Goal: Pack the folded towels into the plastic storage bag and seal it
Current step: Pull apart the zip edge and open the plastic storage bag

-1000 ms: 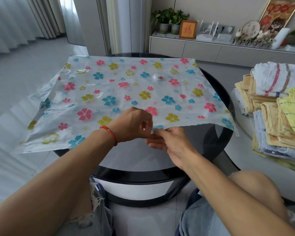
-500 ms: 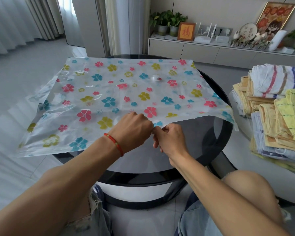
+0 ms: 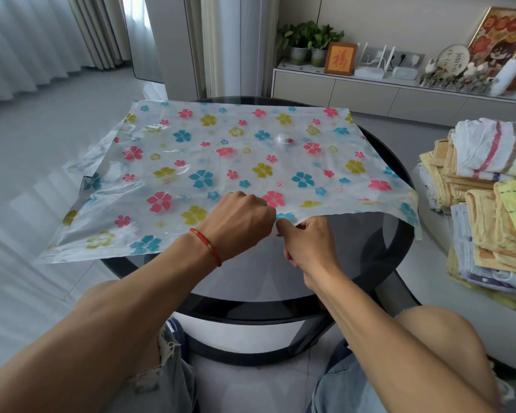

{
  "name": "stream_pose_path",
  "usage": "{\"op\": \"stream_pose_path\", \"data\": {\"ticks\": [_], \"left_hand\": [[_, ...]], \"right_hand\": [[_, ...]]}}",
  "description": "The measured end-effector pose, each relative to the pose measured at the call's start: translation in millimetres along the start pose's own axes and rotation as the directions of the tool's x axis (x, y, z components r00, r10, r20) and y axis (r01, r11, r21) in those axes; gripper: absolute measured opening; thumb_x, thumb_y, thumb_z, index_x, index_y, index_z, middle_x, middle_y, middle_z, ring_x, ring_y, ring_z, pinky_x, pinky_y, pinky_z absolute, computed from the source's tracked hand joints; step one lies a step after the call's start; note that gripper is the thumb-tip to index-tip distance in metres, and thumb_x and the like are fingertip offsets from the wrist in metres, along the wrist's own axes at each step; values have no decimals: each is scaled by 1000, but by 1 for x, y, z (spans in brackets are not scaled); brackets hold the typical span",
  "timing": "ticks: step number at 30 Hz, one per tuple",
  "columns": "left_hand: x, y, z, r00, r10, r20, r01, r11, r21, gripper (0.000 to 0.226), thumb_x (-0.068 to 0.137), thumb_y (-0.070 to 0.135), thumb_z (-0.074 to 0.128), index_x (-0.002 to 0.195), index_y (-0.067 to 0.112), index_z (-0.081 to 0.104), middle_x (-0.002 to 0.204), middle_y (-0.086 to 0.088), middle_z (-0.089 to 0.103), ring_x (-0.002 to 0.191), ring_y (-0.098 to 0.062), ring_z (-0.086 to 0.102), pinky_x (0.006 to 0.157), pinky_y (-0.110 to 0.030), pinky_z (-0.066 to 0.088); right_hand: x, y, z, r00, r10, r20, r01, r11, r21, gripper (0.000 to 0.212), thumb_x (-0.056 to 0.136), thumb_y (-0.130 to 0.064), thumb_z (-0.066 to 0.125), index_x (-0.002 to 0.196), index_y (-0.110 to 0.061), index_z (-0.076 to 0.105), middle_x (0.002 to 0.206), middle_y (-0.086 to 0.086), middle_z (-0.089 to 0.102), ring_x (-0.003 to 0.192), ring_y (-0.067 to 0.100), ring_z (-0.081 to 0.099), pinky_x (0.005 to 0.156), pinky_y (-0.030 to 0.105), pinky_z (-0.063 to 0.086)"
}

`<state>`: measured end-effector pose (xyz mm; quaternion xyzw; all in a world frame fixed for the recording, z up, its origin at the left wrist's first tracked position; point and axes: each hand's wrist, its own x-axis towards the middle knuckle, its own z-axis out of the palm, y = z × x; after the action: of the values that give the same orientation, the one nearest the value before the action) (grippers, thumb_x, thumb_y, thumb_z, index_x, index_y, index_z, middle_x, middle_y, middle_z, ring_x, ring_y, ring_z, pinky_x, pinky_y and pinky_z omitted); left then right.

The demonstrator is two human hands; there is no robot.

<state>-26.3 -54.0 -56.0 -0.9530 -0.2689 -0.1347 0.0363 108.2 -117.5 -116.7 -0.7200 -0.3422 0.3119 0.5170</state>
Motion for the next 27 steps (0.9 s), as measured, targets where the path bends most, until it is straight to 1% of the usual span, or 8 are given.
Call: {"op": "stream_pose_path", "data": {"ticks": [2, 4, 8, 11, 14, 18, 23, 27], "left_hand": [[0, -1, -1, 999, 6, -33, -8, 999, -47, 27, 98, 10, 50, 81, 5, 71, 71, -11, 65, 60, -28, 60, 56, -35, 48], [1, -5, 0, 999, 6, -44, -11, 994, -110, 26, 97, 10, 53, 80, 4, 72, 71, -11, 66, 62, -29, 61, 59, -36, 50], [1, -12, 4, 998, -14, -57, -1, 970, -244, 18, 94, 11, 62, 84, 4, 75, 75, -11, 71, 66, -27, 65, 65, -38, 53], [1, -14, 8, 994, -48, -98, 14, 948, -317, 13, 93, 13, 65, 88, 6, 75, 79, -5, 73, 67, -20, 66, 65, -36, 57], [0, -13, 12, 996, -43, -78, 14, 942, -335, 12, 93, 24, 66, 91, 12, 67, 83, 6, 63, 67, -16, 63, 60, -29, 55], [0, -12, 13, 995, -41, -93, 5, 935, -354, 21, 93, 31, 68, 101, 14, 76, 85, 1, 71, 66, -12, 64, 59, -16, 47], [1, -11, 15, 995, -24, -95, 1, 972, -235, 21, 96, 16, 63, 84, 8, 78, 75, -7, 72, 67, -26, 66, 64, -39, 54], [6, -14, 13, 977, -90, -195, 51, 980, -194, 28, 92, 5, 63, 65, 1, 68, 57, -11, 62, 53, -31, 58, 53, -39, 50]], "right_hand": [[1, 1, 0, 1000, -2, -1, 2, 1000, -26, 34, 80, -40, 70, 71, -6, 71, 42, -6, 55, 33, 10, 47, 36, 19, 34], [2, 0, -1, 1000, 15, 18, -14, 1000, -14, 31, 82, -37, 68, 72, -7, 71, 45, -3, 59, 36, 10, 52, 37, 19, 38], [1, -1, 0, 993, 58, 105, -73, 986, 148, 23, 92, -31, 66, 83, -12, 75, 69, 0, 76, 53, 19, 72, 46, 27, 55], [0, -2, 1, 991, -9, 137, -20, 977, 211, 21, 99, -25, 64, 87, -13, 76, 77, 0, 80, 66, 24, 79, 59, 35, 64], [0, -1, 2, 987, -37, 153, 0, 971, 238, 27, 101, -17, 61, 80, -8, 76, 76, 7, 81, 70, 27, 80, 72, 37, 66], [2, 0, 1, 989, -34, 147, -2, 972, 235, 27, 102, -18, 62, 84, -6, 77, 76, 8, 80, 69, 27, 80, 65, 34, 64], [2, -1, 2, 993, -26, 118, 2, 979, 204, 25, 96, -18, 67, 78, -6, 78, 68, 9, 78, 61, 28, 78, 54, 31, 61], [0, 3, 6, 993, 77, 94, -92, 981, 172, 19, 92, -7, 61, 80, -1, 75, 63, 11, 76, 55, 30, 76, 52, 32, 60]]}}
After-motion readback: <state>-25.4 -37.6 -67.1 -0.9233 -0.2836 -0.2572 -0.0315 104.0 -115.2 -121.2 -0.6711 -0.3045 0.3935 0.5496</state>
